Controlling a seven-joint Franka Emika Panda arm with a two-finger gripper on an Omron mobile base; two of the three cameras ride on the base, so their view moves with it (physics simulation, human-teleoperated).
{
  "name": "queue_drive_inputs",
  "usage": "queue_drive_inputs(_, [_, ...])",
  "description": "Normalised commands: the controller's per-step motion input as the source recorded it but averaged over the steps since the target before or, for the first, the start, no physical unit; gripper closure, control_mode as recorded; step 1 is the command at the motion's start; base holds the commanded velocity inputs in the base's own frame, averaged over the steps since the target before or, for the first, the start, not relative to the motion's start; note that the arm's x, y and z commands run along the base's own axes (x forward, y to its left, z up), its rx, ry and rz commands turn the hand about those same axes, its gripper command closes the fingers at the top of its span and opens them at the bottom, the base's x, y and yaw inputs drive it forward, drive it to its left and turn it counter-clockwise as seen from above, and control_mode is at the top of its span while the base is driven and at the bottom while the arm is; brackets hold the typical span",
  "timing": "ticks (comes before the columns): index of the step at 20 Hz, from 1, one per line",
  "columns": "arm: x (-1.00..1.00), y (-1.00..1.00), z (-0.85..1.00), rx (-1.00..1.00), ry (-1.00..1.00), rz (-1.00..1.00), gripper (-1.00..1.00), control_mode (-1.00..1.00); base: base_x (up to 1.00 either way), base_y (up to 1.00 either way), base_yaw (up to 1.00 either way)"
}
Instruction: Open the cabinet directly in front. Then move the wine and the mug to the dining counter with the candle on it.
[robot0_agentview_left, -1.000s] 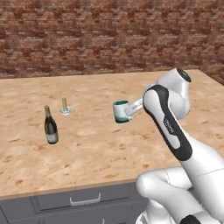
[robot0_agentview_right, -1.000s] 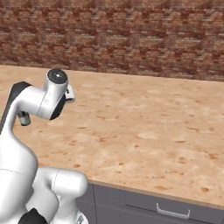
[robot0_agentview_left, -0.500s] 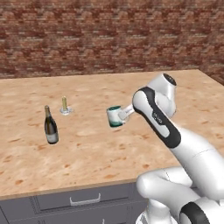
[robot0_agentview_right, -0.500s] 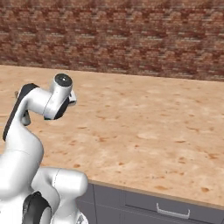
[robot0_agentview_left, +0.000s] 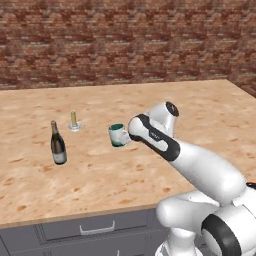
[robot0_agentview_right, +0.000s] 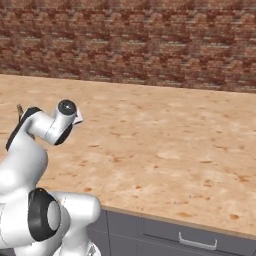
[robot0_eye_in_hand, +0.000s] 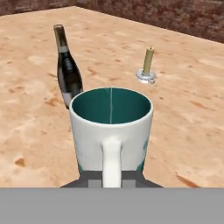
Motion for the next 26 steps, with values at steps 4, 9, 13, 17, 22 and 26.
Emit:
queue_drive_inputs(4, [0.78, 0.52, -0.41, 0.0, -0.1, 0.0, 1.0, -1.0, 0.0, 0.0, 0.0])
queue_drive_inputs(9, [0.53, 0.25, -0.21, 0.03, 0.0, 0.0, 1.0, -1.0, 0.0, 0.0, 0.0])
queue_drive_inputs(13, [0.04, 0.06, -0.03, 0.1, 0.0, 0.03, 1.0, -1.0, 0.0, 0.0, 0.0])
queue_drive_inputs(17, [0.0, 0.0, -0.24, 0.25, 0.0, 0.0, 1.0, -1.0, 0.0, 0.0, 0.0])
queue_drive_inputs(22, [0.0, 0.0, -0.12, 0.09, 0.01, 0.0, 1.0, -1.0, 0.0, 0.0, 0.0])
queue_drive_inputs(26, [0.01, 0.0, 0.0, 0.0, 0.0, 0.0, 1.0, -1.0, 0.0, 0.0, 0.0])
